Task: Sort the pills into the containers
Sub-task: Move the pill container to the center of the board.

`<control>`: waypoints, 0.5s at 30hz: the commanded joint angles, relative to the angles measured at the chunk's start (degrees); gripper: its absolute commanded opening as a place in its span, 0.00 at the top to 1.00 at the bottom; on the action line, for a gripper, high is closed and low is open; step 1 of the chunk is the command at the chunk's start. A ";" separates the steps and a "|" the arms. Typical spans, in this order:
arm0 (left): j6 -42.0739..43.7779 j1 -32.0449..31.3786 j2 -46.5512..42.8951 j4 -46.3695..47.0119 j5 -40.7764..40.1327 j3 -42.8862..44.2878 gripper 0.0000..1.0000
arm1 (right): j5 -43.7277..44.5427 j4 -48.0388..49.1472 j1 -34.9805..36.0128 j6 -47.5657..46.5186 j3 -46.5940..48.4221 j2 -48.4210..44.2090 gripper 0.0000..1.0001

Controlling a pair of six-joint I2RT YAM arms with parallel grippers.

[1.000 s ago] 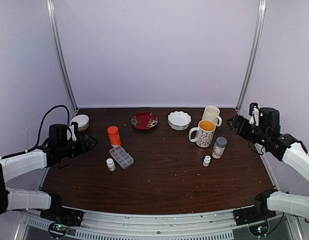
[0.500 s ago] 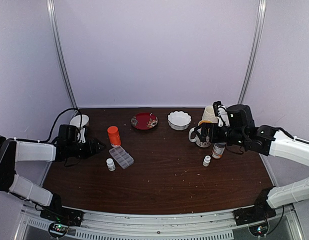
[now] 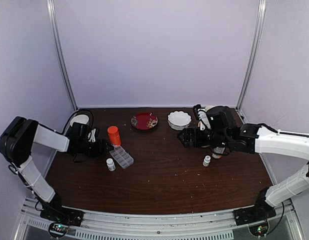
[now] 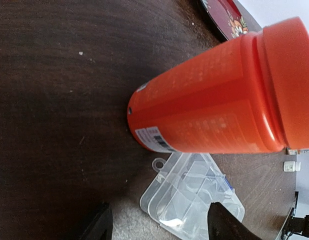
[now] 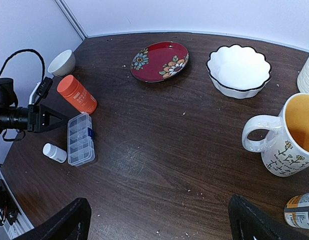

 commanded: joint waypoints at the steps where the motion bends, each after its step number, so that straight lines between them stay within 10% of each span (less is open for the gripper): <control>1: 0.13 -0.39 3.66 3.82 0.85 2.62 0.36 | 0.58 0.92 0.40 -0.84 1.49 1.86 0.00; 15: -1.91 -8.26 11.15 9.77 5.00 5.45 0.71 | -3.07 3.14 0.82 1.06 3.17 7.88 0.00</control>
